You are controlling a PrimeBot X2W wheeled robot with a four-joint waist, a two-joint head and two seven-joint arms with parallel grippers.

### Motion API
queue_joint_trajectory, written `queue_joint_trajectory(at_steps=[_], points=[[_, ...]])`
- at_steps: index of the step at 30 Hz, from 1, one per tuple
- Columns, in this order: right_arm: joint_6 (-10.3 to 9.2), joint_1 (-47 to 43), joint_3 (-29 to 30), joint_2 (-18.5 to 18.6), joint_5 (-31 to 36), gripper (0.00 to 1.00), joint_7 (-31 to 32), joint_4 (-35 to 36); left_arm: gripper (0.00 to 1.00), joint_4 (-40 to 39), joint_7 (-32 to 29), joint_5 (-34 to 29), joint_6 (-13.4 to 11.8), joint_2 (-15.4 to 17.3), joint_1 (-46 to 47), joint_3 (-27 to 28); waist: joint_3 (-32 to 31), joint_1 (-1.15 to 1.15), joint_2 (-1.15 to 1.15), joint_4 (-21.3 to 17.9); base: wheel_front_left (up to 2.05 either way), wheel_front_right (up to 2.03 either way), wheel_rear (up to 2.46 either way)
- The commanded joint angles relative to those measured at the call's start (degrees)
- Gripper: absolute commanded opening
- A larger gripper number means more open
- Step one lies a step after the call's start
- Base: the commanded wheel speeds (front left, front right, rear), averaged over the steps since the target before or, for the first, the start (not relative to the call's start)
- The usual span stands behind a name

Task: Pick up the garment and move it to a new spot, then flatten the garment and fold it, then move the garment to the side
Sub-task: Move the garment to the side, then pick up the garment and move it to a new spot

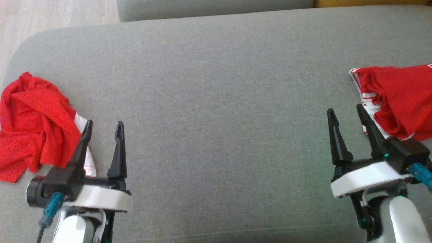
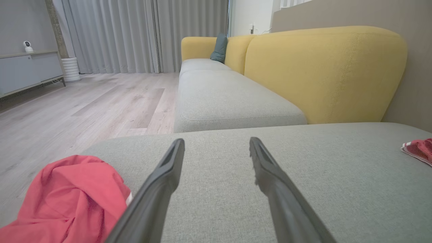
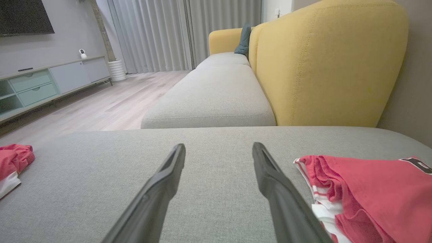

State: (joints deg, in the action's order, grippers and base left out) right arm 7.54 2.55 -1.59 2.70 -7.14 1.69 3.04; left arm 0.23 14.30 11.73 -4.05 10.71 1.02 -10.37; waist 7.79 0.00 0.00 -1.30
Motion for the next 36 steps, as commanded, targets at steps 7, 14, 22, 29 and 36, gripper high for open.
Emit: queue_joint_trajectory(at_steps=[7, 14, 22, 29, 36], points=[[-0.05, -1.7, -1.5, 0.2, -1.0, 1.00, 0.8, 3.1, 1.00, -1.7, 0.7, -0.2, -0.5, 0.9, -0.8, 2.0, -2.2, 0.00, 0.00, -0.7, 0.00, 0.00, 0.00], [-0.05, -2.5, -1.4, 0.2, -1.3, 1.00, 1.2, 3.9, 1.00, -1.6, 0.5, -0.1, -0.9, 1.2, -1.4, 1.7, -2.6, 0.00, 0.00, -1.0, 0.00, 0.00, 0.00], [-0.05, -2.6, -1.4, 0.2, -1.6, 1.00, 1.1, 3.9, 1.00, -1.3, 0.5, 0.0, -1.1, 1.7, -1.4, 1.6, -2.5, 0.00, 0.00, -1.0, 0.00, 0.00, 0.00], [-0.05, -2.6, -1.4, 0.2, -1.5, 1.00, 1.2, 4.0, 1.00, -1.3, 0.5, 0.1, -1.2, 1.9, -1.2, 1.3, -2.3, 0.00, 0.00, -0.8, 0.00, 0.00, 0.00], [-0.05, -2.7, -1.0, 0.2, -1.1, 1.00, 1.5, 4.4, 1.00, -1.4, 0.5, 0.3, -1.5, 1.9, -0.7, 1.1, -2.2, 0.00, 0.00, 0.5, 0.00, 0.00, 0.00]])
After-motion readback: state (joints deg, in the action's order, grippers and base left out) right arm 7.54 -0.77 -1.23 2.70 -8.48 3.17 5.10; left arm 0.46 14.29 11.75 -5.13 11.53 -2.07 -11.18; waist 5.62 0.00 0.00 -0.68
